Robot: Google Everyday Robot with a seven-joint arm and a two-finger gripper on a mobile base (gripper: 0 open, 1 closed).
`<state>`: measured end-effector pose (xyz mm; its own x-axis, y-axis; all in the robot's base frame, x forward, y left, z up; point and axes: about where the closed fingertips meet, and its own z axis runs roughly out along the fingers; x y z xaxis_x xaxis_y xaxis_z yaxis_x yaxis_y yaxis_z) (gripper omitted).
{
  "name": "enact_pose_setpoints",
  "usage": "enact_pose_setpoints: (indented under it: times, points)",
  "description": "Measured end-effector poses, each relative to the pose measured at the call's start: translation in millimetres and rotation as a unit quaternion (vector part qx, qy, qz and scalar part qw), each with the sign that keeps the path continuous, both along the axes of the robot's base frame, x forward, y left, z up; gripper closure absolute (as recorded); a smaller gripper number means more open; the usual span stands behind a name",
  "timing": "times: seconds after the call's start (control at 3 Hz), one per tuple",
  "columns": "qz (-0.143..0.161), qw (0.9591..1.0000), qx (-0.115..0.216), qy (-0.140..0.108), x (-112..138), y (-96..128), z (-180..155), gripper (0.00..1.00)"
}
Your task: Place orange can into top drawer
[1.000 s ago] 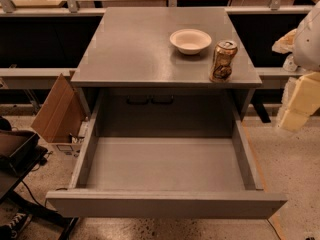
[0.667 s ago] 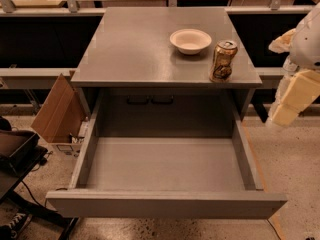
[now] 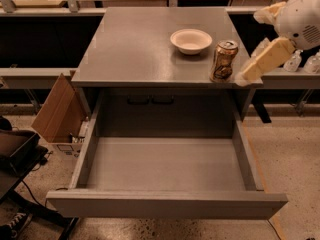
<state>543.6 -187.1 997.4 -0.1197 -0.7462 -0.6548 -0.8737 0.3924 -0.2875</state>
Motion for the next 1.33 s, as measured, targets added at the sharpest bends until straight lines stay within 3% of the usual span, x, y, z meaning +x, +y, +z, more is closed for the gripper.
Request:
enact_pose_setpoints:
  times: [0.33,0.67,1.33]
  points:
    - [-0.003,0.9938,0.107,-0.033,42.6,16.5,7.1,0.0]
    - [0.0,0.9724,0.226,-0.058,83.9,30.4,-11.4,0.0]
    - [-0.03,0.9455,0.312,-0.087,111.4,29.1,-48.1,0.0]
